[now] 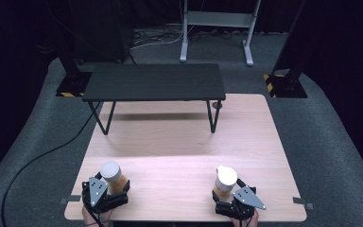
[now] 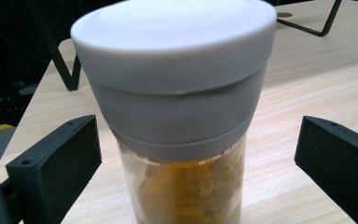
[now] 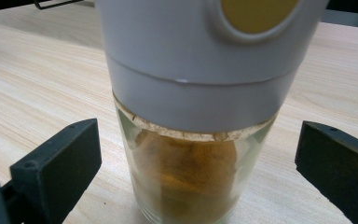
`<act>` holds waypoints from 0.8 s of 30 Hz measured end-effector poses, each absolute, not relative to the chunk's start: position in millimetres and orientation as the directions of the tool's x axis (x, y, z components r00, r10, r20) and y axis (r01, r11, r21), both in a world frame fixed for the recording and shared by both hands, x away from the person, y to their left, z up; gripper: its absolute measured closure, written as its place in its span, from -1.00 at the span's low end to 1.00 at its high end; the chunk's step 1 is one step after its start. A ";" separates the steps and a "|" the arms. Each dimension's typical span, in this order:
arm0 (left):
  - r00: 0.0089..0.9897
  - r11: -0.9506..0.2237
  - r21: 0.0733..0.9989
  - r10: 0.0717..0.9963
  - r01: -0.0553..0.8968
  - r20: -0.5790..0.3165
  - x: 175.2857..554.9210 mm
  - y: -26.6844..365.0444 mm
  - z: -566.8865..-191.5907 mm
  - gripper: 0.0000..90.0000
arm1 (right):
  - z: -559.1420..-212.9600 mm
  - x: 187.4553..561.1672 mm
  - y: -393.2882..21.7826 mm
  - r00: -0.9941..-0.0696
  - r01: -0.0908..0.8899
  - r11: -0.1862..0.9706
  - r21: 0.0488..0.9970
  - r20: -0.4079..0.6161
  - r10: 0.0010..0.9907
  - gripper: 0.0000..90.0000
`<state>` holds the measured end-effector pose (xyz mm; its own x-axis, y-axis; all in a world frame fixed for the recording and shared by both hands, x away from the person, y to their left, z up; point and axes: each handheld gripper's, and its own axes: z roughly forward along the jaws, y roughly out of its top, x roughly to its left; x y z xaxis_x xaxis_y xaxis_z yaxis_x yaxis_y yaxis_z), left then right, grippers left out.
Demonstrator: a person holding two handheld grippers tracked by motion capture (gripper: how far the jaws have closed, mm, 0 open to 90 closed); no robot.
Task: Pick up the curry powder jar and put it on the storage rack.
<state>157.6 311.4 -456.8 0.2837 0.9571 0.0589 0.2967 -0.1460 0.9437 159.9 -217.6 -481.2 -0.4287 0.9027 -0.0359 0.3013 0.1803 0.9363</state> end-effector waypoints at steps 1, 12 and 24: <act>0.281 -0.145 0.945 0.958 0.293 0.060 157.7 310.8 -457.0 -1.00 | -481.1 160.0 -217.5 -0.428 0.302 0.180 0.936 -0.036 0.903 -1.00; 0.276 -0.139 0.950 0.959 0.280 0.059 162.7 312.7 -455.4 -1.00 | -481.7 159.3 -217.6 -0.426 0.299 0.179 0.937 -0.037 0.904 -1.00; 0.260 -0.107 0.962 0.965 0.250 0.039 163.8 315.0 -454.6 -1.00 | -481.8 159.3 -217.7 -0.428 0.298 0.181 0.937 -0.039 0.903 -1.00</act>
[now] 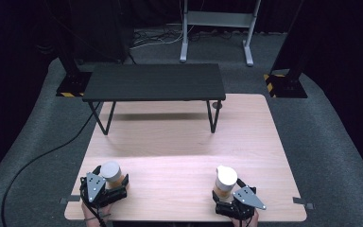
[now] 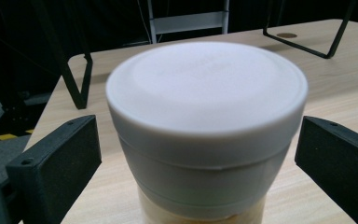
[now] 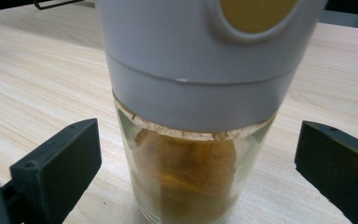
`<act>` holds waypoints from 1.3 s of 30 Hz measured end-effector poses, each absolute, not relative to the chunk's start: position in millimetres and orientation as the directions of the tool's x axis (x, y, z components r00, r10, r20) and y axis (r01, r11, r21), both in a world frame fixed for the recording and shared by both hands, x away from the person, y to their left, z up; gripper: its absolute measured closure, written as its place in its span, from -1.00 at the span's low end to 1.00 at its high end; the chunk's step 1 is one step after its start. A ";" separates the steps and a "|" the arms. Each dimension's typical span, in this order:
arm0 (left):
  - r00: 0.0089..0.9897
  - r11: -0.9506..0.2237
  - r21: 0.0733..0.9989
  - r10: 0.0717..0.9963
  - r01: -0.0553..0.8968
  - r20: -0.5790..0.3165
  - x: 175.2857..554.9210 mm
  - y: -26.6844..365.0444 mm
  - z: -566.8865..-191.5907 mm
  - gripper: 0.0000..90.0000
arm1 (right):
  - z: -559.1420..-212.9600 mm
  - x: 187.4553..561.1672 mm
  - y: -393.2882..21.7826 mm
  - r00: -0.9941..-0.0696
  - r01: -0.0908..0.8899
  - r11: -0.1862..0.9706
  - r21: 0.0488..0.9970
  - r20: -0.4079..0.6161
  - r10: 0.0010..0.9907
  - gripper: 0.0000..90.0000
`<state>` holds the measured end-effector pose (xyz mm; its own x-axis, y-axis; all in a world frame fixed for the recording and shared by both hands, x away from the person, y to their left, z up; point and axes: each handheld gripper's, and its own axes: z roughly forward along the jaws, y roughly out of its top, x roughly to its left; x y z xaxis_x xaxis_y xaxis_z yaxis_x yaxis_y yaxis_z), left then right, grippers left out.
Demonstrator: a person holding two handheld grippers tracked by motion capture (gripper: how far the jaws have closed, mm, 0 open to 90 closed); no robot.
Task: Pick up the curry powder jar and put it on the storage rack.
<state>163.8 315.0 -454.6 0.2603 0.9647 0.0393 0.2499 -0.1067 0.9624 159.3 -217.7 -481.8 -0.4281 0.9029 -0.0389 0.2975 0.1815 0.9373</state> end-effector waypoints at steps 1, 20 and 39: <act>0.260 -0.104 0.962 0.965 0.254 0.035 163.9 315.3 -453.4 -1.00 | -481.8 159.3 -217.7 -0.428 0.298 0.182 0.937 -0.039 0.903 -1.00; 0.278 -0.075 0.971 0.961 0.227 0.009 157.3 321.5 -456.4 -0.27 | -482.5 158.7 -217.9 -0.428 0.293 0.182 0.939 -0.041 0.903 -1.00; 0.294 -0.087 0.973 0.956 0.214 0.021 161.6 319.6 -448.7 -0.26 | -482.4 159.1 -218.7 -0.433 0.293 0.182 0.938 -0.040 0.901 -1.00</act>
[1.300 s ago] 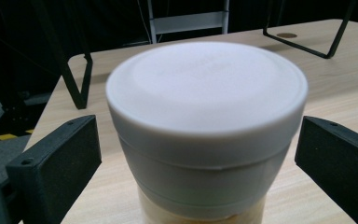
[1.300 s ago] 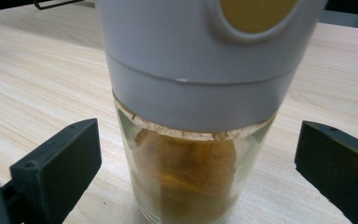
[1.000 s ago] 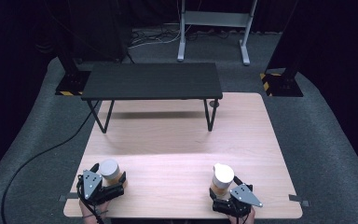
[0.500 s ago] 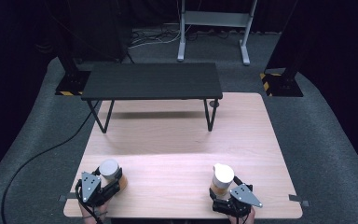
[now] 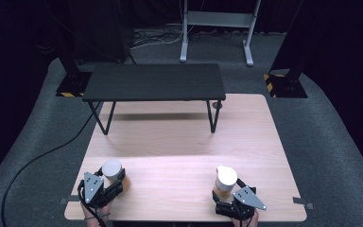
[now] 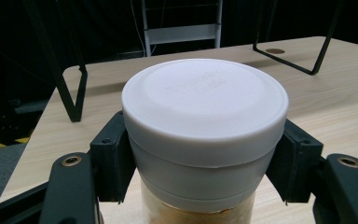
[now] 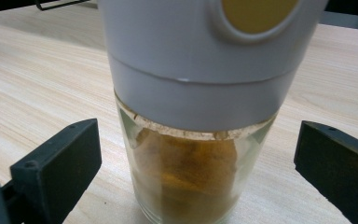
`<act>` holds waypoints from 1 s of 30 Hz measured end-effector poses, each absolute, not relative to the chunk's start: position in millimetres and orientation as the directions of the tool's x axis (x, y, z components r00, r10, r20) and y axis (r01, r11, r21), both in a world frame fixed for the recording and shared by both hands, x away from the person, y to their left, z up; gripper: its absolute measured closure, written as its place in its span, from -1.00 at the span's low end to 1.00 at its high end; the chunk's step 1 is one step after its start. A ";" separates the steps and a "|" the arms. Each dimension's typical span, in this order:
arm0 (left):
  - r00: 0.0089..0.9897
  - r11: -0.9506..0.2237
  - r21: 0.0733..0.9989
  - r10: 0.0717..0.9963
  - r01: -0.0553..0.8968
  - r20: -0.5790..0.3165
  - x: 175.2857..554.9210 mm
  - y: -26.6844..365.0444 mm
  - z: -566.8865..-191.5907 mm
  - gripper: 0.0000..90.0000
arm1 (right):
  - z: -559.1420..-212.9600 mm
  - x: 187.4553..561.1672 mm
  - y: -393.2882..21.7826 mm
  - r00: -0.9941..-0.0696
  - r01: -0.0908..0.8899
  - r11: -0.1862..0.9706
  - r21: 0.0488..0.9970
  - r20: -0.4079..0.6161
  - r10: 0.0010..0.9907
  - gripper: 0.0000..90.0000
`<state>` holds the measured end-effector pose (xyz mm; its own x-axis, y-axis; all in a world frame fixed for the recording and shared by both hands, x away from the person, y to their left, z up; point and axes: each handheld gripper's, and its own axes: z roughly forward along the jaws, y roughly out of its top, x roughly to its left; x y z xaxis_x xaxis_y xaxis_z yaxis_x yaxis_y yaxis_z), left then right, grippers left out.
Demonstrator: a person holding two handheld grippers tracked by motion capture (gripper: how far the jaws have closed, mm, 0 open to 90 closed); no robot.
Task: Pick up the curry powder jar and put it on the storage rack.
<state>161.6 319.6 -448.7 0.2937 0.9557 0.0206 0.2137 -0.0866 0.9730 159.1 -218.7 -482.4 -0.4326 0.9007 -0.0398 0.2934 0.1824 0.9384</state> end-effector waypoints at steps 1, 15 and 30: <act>0.297 -0.083 0.974 0.955 0.212 0.017 161.9 320.3 -447.7 -0.26 | -482.3 159.2 -218.8 -0.433 0.294 0.182 0.938 -0.039 0.900 -1.00; 0.330 -0.089 0.975 0.944 0.202 0.017 168.9 325.1 -428.5 -0.26 | -481.3 160.5 -219.4 -0.435 0.303 0.179 0.936 -0.032 0.900 -1.00; 0.361 -0.102 0.977 0.932 0.188 0.028 182.5 324.5 -411.7 -0.26 | -480.2 161.5 -219.2 -0.437 0.309 0.184 0.933 -0.032 0.899 -1.00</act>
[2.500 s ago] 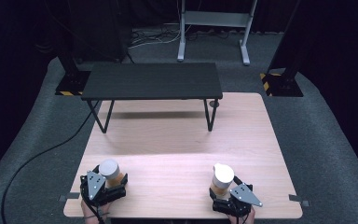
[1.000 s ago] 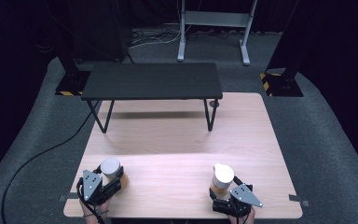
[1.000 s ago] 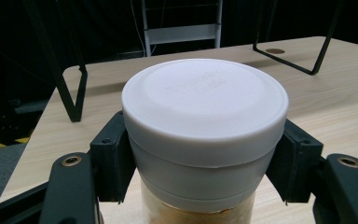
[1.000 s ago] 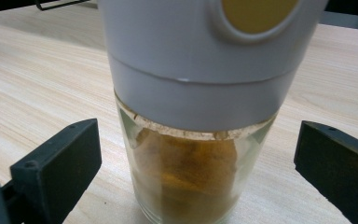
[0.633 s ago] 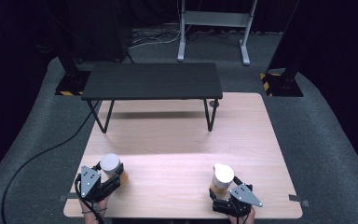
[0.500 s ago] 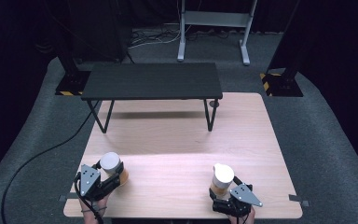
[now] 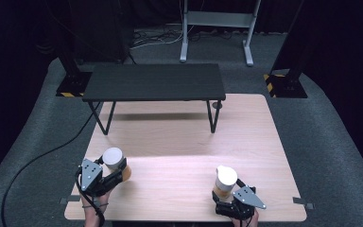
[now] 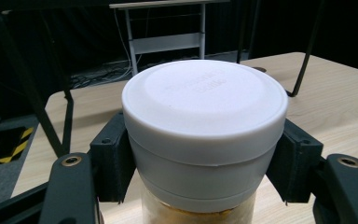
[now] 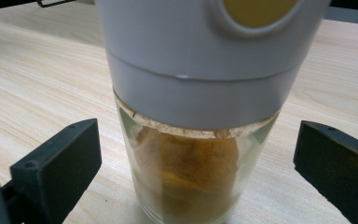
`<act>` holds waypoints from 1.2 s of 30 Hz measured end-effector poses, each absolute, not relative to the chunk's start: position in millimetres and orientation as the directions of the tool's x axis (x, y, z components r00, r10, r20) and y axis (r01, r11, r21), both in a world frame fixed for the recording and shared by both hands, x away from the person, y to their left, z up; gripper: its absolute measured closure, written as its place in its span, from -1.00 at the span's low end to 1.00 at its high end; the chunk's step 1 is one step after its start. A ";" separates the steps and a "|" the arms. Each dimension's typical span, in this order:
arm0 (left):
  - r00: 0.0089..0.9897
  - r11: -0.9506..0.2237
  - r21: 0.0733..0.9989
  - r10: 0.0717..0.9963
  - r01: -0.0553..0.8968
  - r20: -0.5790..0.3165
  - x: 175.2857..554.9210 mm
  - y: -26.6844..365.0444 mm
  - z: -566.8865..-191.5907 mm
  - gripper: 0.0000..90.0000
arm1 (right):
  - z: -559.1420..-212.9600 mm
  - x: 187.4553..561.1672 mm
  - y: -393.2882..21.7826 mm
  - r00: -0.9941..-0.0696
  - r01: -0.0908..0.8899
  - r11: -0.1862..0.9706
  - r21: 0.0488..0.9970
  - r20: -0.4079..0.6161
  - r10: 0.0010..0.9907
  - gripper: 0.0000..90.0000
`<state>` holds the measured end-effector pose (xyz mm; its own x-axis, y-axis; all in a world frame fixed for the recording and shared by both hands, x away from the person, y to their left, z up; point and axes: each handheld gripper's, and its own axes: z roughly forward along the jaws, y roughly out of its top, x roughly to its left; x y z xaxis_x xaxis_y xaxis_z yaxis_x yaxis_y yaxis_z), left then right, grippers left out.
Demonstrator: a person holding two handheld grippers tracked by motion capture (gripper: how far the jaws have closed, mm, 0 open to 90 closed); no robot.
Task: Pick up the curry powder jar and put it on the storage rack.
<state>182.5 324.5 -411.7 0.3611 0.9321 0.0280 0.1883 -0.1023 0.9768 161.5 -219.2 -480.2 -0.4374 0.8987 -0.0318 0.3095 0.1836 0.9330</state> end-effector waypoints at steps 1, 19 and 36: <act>0.365 -0.104 0.977 0.930 0.186 0.029 183.5 324.2 -410.9 -0.26 | -480.2 161.5 -219.2 -0.437 0.309 0.184 0.933 -0.032 0.899 -1.00; 0.396 -0.137 0.974 0.917 0.182 0.055 203.1 320.8 -395.9 -0.26 | -480.1 161.8 -219.5 -0.438 0.311 0.182 0.933 -0.029 0.899 -1.00; 0.414 -0.135 0.975 0.909 0.179 0.050 219.1 318.4 -389.7 -0.26 | -479.5 162.3 -219.4 -0.437 0.315 0.182 0.931 -0.028 0.899 -1.00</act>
